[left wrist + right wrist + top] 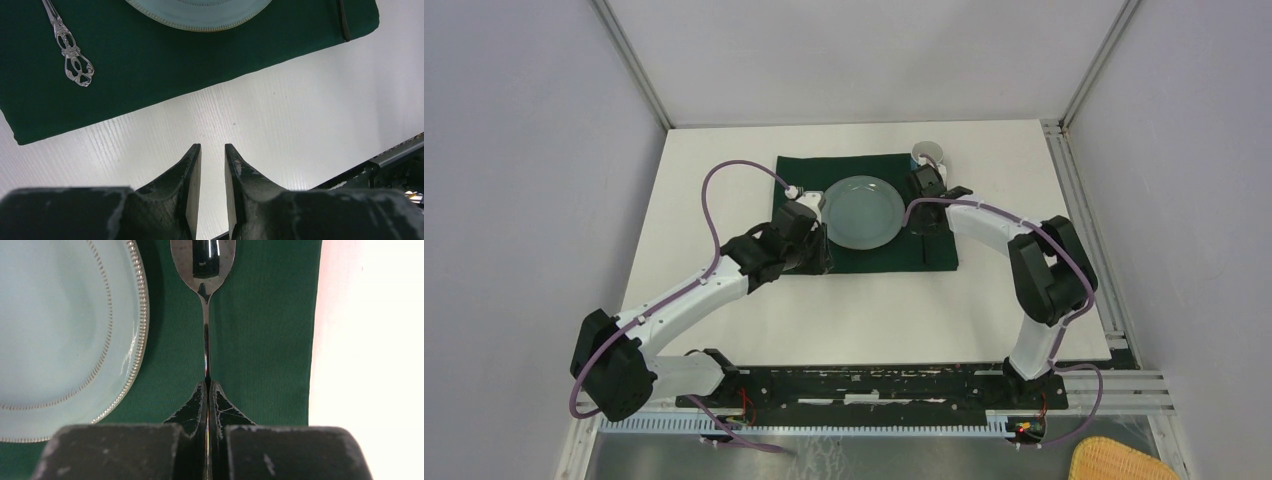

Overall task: Set the dinner table for one person
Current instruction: Place the fork on the napkin.

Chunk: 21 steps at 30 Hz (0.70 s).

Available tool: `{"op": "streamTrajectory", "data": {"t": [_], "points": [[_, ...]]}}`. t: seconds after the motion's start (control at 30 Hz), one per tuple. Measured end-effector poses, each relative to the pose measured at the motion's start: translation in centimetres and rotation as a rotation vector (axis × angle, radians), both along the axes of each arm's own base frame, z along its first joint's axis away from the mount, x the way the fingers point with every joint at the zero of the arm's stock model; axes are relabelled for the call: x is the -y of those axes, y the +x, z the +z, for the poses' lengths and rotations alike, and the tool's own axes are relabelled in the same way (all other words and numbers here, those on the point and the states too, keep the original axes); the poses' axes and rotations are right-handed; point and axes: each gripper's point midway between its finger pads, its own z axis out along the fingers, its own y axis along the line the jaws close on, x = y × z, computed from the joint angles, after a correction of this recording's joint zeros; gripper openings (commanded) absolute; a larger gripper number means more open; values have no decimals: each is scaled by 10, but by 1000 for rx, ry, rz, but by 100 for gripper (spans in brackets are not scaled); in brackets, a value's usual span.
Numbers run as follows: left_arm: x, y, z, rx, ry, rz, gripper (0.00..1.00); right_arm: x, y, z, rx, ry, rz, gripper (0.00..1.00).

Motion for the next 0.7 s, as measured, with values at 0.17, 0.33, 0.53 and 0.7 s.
{"op": "streamTrajectory", "data": {"t": [0.17,0.33,0.53,0.7], "points": [[-2,2,0,6,7,10,31,2,8,-6,-13,0,0,0],[-4,4,0,9,11,21,31,3,13,-10,-20,4,-1,0],[-5,4,0,9,12,22,31,5,17,-20,-36,7,-8,0],[-5,5,-4,0,20,25,31,5,19,-21,-35,12,-9,0]]}}
